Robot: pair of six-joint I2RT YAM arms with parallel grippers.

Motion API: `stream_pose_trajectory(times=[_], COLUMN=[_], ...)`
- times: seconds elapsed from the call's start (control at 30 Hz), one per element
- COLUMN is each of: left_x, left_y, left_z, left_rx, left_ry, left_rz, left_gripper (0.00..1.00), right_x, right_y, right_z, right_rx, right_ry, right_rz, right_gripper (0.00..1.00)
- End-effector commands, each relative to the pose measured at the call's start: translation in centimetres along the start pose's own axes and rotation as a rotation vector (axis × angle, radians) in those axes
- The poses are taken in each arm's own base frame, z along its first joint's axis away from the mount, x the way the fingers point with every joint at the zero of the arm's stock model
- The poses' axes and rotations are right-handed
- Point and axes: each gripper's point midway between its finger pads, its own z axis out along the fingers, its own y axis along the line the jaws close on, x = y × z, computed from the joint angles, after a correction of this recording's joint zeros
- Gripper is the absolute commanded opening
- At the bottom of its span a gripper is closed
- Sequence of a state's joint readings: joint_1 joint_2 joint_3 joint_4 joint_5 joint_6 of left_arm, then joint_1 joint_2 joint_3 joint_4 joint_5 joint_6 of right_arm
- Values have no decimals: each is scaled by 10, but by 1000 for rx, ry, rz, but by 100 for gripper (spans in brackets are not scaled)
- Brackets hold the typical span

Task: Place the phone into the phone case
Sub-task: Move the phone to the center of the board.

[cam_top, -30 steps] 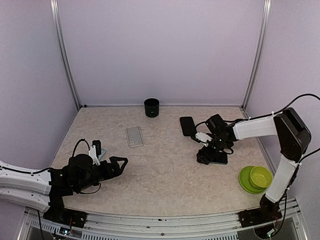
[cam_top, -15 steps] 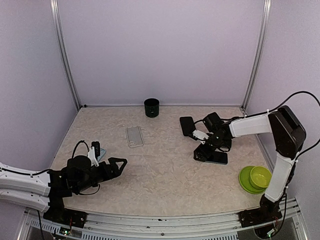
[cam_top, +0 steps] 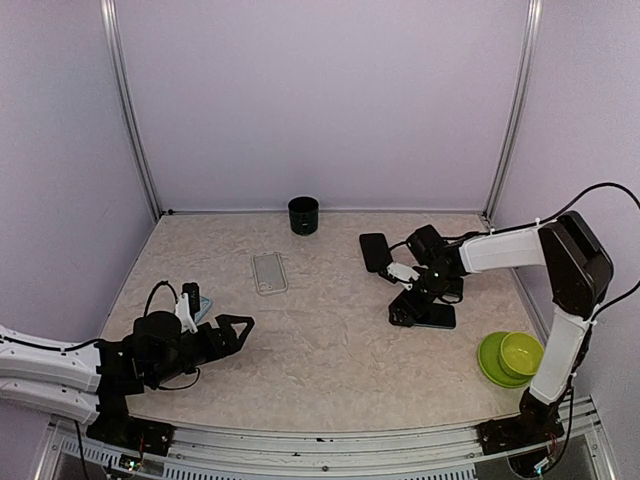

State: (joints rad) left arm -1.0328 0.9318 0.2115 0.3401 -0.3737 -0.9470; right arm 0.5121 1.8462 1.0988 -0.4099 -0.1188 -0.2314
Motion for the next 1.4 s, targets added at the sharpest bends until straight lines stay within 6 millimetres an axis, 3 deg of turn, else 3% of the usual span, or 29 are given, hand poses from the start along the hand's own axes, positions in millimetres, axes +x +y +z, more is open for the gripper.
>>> stream_pose_trajectory(times=[0.0, 0.23, 0.47, 0.67, 0.8, 1.13, 1.37], left_x=[-1, 2, 2, 3, 3, 1, 5], left_y=[0, -3, -1, 2, 3, -2, 3], left_z=[1, 5, 4, 1, 1, 3, 3], left_rx=[10, 18, 16, 17, 17, 23, 19], left_ry=[-7, 4, 6, 3, 1, -6, 0], left_rz=[-13, -9, -7, -18, -21, -17, -25], left_gripper=[99, 99, 99, 99, 99, 99, 99], right_x=[23, 39, 44, 47, 39, 25, 2], right_y=[-7, -8, -10, -6, -1, 11, 37], right_z=[-13, -13, 0, 7, 6, 8, 18], right_rx=[41, 66, 31, -10, -41, 18, 63], right_ry=[98, 140, 153, 173, 144, 136, 106], right_rz=[6, 0, 18, 40, 61, 135, 209], right_gripper=[99, 100, 99, 88, 77, 72, 67])
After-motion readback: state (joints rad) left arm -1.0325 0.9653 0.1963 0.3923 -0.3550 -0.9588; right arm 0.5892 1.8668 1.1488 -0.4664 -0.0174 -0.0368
